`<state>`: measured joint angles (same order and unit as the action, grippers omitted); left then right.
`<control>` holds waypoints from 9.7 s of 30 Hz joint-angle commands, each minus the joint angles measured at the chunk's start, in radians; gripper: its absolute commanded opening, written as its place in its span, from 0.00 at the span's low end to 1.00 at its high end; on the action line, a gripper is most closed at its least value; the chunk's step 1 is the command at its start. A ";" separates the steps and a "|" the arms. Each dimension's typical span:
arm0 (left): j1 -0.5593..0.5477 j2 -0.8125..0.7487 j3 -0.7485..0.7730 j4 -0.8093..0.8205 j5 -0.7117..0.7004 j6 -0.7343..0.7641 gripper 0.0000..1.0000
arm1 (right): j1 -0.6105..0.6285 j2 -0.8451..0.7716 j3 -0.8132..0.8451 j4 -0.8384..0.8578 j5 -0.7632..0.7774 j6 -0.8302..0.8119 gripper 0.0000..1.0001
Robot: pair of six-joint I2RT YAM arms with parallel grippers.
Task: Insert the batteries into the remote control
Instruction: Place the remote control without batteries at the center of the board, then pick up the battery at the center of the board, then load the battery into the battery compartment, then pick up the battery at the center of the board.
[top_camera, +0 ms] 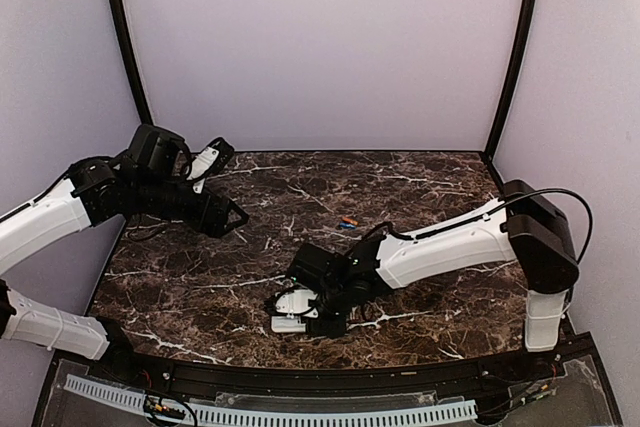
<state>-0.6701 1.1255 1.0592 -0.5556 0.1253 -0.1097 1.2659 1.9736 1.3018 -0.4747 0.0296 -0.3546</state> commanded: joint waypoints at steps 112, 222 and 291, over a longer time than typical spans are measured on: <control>0.066 -0.062 -0.075 -0.023 0.005 0.026 0.85 | -0.639 0.396 0.569 -0.234 -0.034 0.177 0.06; 0.107 -0.105 -0.142 0.035 0.014 -0.002 0.86 | -0.046 0.028 0.306 -0.297 -0.104 -0.142 0.37; 0.113 -0.110 -0.133 0.023 0.001 0.008 0.86 | -0.562 0.356 0.474 -0.158 -0.101 -0.008 0.01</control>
<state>-0.5644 1.0302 0.9134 -0.5117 0.1295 -0.1154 0.6952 2.2875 1.7718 -0.5579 -0.0959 -0.3637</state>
